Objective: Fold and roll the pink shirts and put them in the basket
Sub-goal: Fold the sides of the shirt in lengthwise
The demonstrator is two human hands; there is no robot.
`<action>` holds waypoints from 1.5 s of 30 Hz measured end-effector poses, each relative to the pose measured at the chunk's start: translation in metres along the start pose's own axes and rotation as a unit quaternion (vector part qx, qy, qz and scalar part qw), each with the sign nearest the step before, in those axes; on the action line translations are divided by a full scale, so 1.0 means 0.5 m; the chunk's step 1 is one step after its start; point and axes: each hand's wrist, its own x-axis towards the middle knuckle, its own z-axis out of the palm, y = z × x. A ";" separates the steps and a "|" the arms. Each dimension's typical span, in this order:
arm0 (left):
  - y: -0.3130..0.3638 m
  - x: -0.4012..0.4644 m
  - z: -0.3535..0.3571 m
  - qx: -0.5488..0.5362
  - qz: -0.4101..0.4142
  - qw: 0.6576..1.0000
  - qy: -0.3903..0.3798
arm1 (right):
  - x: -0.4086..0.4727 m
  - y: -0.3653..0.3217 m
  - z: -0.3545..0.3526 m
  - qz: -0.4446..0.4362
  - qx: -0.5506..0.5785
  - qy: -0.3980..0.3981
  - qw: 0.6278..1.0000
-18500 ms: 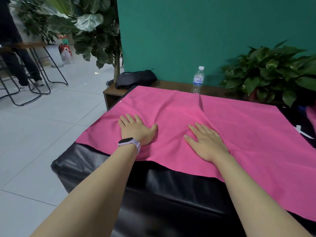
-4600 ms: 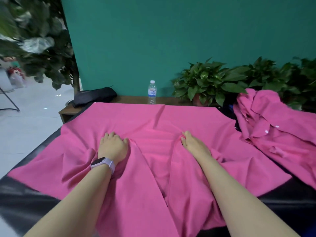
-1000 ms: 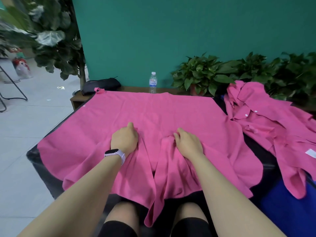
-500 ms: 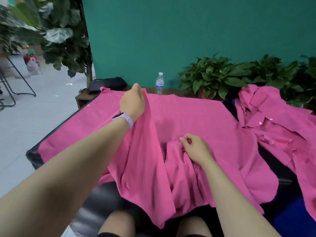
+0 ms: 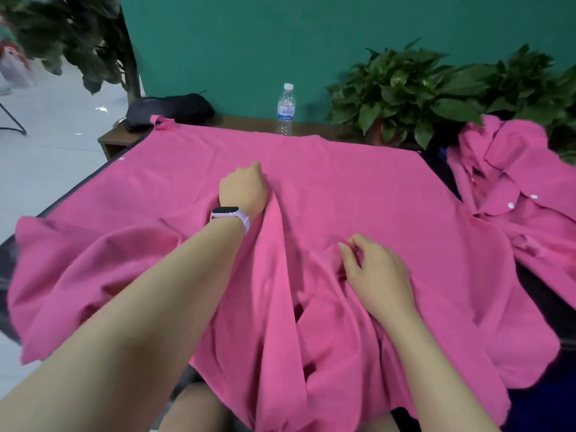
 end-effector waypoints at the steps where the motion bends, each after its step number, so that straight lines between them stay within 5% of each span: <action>1: -0.003 0.005 0.004 0.003 -0.002 1.000 0.002 | 0.004 -0.004 -0.003 -0.001 0.002 -0.009 1.000; 4: -0.013 0.014 0.013 0.007 0.001 1.000 0.003 | 0.051 -0.032 -0.042 -0.023 0.060 -0.007 0.998; 9: -0.012 0.021 0.023 0.007 0.001 1.000 0.007 | 0.271 -0.070 -0.099 -0.064 0.054 0.190 0.978; 15: -0.020 0.029 0.035 -0.010 0.001 1.000 0.027 | 0.385 -0.013 0.082 0.011 -0.077 0.027 0.997; 22: -0.023 0.037 0.047 -0.009 0.003 1.000 0.029 | 0.374 0.027 0.139 -0.037 -0.058 0.079 0.994; 45: -0.038 -0.249 -0.118 -0.023 -0.029 0.999 -0.023 | 0.089 -0.035 0.041 0.010 -0.055 0.026 0.998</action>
